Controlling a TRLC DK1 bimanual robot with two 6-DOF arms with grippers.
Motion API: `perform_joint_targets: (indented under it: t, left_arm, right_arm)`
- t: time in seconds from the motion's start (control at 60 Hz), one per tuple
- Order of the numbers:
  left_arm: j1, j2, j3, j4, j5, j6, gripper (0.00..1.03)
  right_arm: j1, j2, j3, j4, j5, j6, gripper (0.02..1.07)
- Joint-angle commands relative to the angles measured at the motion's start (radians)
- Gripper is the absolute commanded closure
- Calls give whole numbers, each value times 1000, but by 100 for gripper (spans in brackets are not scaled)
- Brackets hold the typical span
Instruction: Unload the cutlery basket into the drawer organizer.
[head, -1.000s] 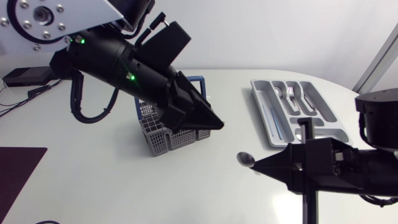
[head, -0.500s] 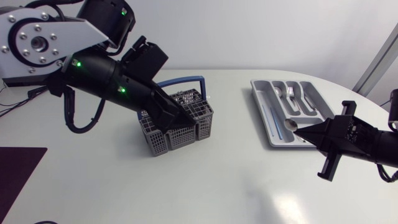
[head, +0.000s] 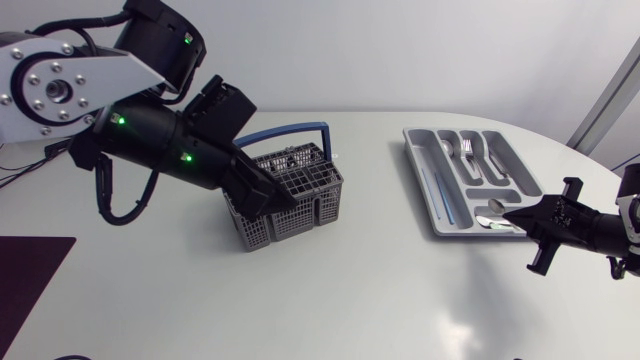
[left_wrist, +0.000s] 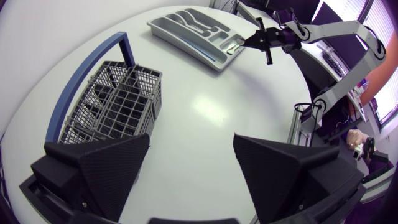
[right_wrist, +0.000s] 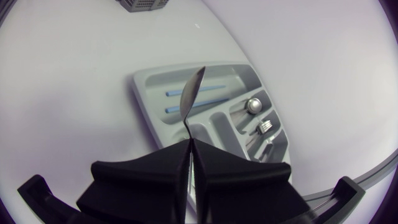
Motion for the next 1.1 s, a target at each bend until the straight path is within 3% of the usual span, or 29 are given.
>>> perform_joint_targets:
  t: [0.0, 0.333, 0.767, 0.883, 1.083]
  left_arm:
    - [6, -28, -27, 8, -8, -15, 5]
    - [8, -37, -38, 18, -8, -14, 5]
    - [8, -42, -41, 19, -8, -14, 5]
    - [8, -45, -39, 19, -8, -14, 5]
    - [9, -51, -48, 19, -9, -12, 5]
  right_arm:
    - [-17, 71, 36, 68, 23, -62, 101]
    - [-14, 184, 15, 280, 107, -140, 101]
    - [4, 236, -25, 397, 184, -240, 100]
    - [15, 238, -42, 424, 196, -252, 84]
    - [24, 232, -58, 438, 218, -256, 43]
